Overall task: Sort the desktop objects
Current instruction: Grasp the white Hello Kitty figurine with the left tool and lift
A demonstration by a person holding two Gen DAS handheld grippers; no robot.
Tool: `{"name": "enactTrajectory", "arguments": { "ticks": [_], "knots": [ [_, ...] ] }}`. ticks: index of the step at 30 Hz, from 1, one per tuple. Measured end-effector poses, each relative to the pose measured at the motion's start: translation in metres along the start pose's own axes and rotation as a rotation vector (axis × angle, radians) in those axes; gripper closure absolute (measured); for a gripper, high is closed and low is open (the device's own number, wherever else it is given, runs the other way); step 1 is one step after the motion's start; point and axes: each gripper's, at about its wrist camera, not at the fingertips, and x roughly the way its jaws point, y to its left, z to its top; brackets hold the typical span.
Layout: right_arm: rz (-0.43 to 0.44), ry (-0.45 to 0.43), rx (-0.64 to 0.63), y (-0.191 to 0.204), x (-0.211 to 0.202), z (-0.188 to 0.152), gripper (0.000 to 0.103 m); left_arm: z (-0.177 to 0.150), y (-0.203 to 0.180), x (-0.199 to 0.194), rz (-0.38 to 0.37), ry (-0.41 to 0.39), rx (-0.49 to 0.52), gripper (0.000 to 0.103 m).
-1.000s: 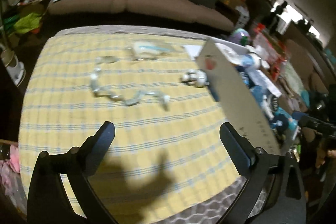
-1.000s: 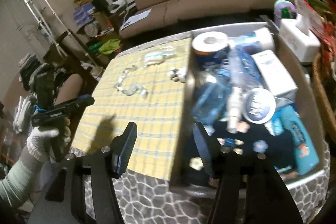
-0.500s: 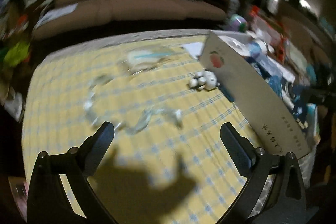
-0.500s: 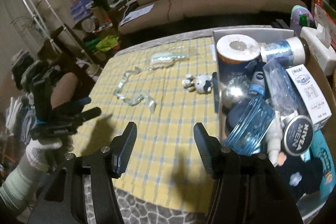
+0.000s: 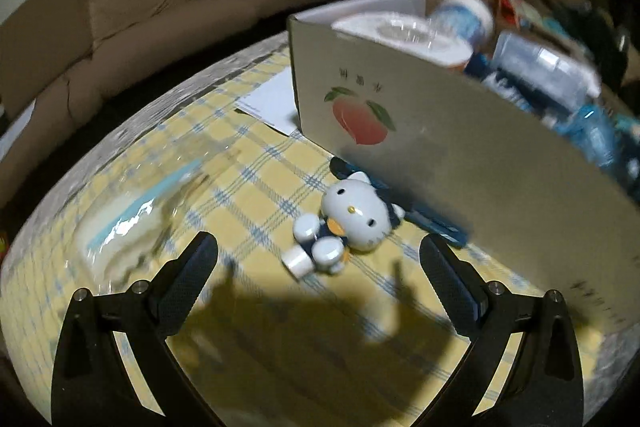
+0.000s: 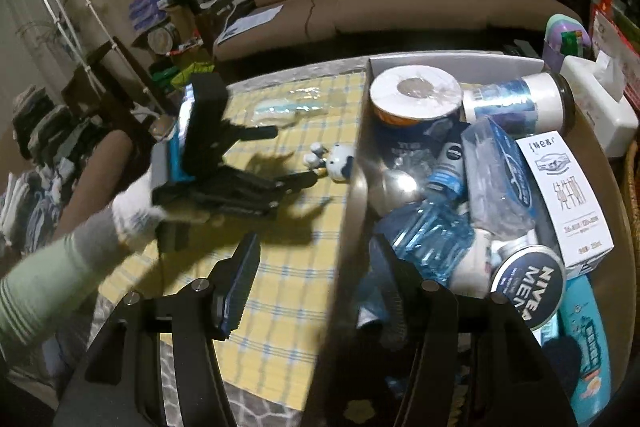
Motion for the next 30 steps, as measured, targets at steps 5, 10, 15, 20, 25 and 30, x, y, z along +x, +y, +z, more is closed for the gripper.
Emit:
{"name": "enactTrajectory", "arguments": {
  "ticks": [5,10,15,20,25,30],
  "knots": [
    [0.032,-0.001,0.004,-0.007,0.007,0.001,0.043,0.006,-0.008,0.028,-0.005,0.044,0.069,0.002],
    [0.049,0.011,0.004,-0.006,0.016,-0.001,0.043,0.013,-0.010,0.046,-0.067,0.109,0.043,0.050],
    [0.054,0.009,0.015,-0.003,0.013,-0.002,0.043,0.004,-0.015,0.034,-0.066,0.106,0.016,0.053],
    [0.081,0.007,0.033,0.008,0.009,-0.006,0.043,-0.027,-0.017,-0.013,-0.084,0.056,-0.074,0.055],
    [0.140,0.010,0.060,0.031,0.012,-0.016,0.043,-0.077,-0.027,-0.072,-0.090,0.036,-0.146,0.055],
    [0.144,0.030,0.054,0.060,0.024,-0.028,0.043,-0.125,-0.031,-0.131,-0.070,-0.004,-0.257,0.055]
  ]
}}
